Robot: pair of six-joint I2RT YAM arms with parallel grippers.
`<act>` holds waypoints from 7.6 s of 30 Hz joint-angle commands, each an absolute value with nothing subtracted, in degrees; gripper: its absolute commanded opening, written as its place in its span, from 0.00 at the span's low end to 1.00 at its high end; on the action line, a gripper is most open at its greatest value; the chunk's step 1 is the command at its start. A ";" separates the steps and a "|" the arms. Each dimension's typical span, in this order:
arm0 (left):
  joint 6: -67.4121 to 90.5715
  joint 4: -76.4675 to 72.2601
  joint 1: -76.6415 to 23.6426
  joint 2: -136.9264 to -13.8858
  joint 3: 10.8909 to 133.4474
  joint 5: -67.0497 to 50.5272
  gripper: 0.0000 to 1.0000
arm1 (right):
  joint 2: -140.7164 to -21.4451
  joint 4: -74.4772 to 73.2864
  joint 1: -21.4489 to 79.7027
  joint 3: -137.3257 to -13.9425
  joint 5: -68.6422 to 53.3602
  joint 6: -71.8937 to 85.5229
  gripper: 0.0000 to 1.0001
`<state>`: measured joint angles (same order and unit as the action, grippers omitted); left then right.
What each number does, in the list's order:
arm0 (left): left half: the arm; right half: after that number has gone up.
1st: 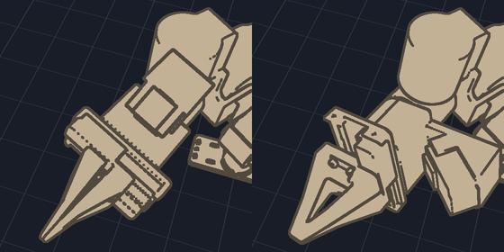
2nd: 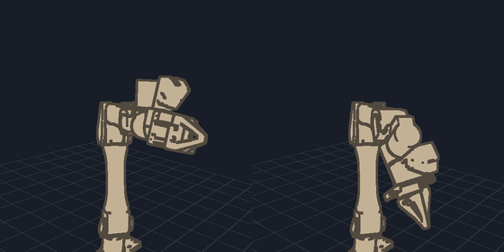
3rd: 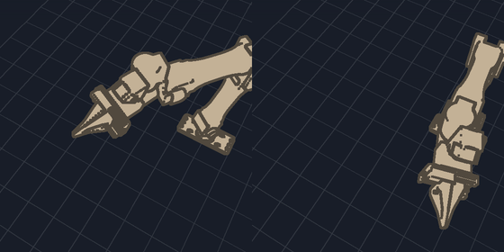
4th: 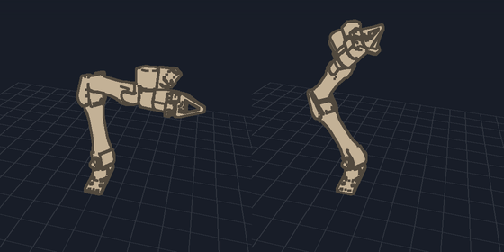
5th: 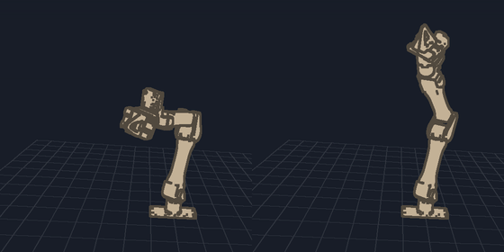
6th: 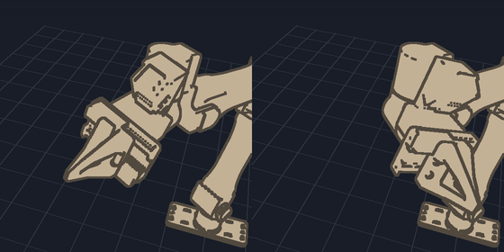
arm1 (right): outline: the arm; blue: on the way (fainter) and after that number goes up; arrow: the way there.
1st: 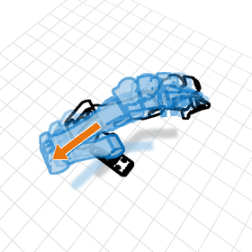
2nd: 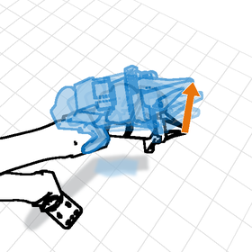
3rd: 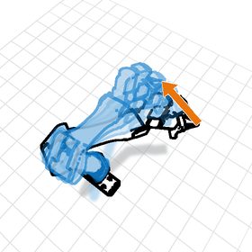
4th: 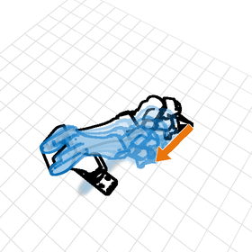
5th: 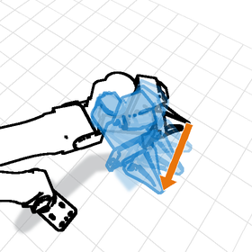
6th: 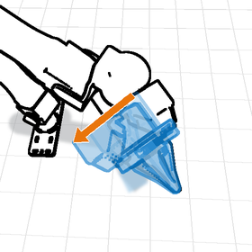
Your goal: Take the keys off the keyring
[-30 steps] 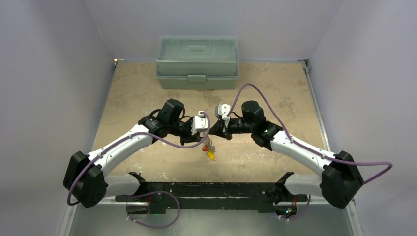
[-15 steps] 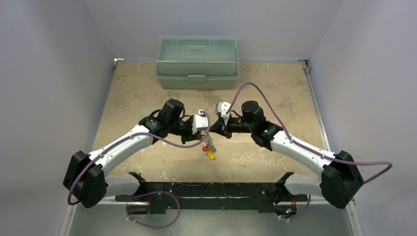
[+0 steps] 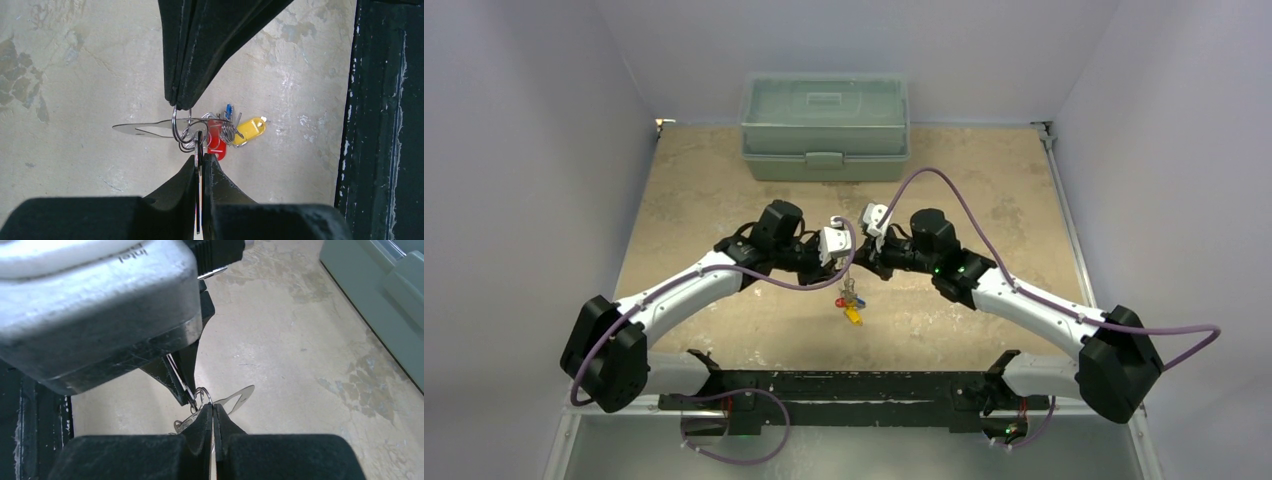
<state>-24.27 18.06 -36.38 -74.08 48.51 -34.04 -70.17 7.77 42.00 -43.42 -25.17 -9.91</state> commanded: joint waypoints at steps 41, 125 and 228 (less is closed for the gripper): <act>-26.49 25.50 -35.77 -74.43 60.42 -33.88 0.00 | -71.06 11.67 43.58 -42.51 -12.78 -14.03 0.00; -55.22 31.85 -39.02 -71.02 60.26 -32.88 0.00 | -69.30 4.50 41.57 -43.37 -34.19 -24.33 0.00; -7.57 38.49 -37.75 -77.70 73.48 -34.66 0.00 | -69.60 5.23 38.22 -44.33 -38.84 -20.72 0.00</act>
<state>-5.72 39.11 -38.28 -79.92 71.24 -32.23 -70.87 4.32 37.98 -44.75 -37.54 -20.23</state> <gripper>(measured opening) 0.028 0.011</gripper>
